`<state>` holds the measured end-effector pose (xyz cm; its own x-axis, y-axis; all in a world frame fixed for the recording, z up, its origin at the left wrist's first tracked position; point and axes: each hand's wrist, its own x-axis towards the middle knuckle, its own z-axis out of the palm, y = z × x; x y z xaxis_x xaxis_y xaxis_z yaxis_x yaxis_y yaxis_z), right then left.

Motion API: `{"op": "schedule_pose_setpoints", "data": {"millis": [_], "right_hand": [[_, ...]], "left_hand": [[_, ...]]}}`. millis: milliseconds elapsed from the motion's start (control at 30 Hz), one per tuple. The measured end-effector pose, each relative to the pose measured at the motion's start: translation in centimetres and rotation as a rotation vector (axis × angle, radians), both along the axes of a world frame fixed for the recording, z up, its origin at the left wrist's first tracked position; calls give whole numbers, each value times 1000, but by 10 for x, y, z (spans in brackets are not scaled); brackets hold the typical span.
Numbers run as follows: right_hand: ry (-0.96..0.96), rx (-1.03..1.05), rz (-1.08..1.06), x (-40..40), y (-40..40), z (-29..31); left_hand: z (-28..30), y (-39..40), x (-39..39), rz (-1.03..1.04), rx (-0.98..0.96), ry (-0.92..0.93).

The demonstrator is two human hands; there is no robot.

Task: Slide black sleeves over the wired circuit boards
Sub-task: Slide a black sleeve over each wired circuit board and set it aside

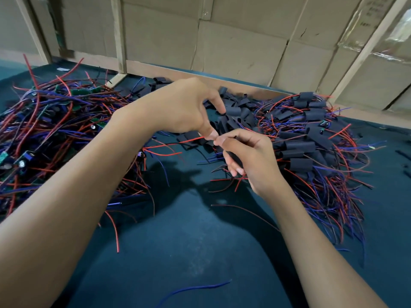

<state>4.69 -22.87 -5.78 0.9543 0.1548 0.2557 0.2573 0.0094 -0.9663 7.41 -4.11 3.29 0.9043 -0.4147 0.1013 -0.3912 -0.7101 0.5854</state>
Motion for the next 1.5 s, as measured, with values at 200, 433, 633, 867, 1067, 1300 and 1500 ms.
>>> {"op": "schedule_pose_setpoints", "data": {"millis": [200, 433, 633, 867, 1067, 1300, 1500], "right_hand": [[-153, -173, -53, -10, 8, -3], [-251, -208, -161, -9, 11, -4], [-295, -215, -209, -2, 9, -6], [-215, -161, -267, 0, 10, -13], [-300, -185, -333, 1, 8, -12], [-286, -285, -329, 6, -3, -11], [-79, -13, -155, 9, -3, -9]], "left_hand": [[7, 3, 2, 93, -187, -30], [4, -1, 2, 40, -184, 13], [-2, -3, 6, -75, -111, 146], [-11, 4, 15, -193, -92, 380], [-10, 15, 18, -135, -181, 315], [-18, -1, 18, -105, -221, 328], [-18, -9, 14, -42, -244, 275]]}}
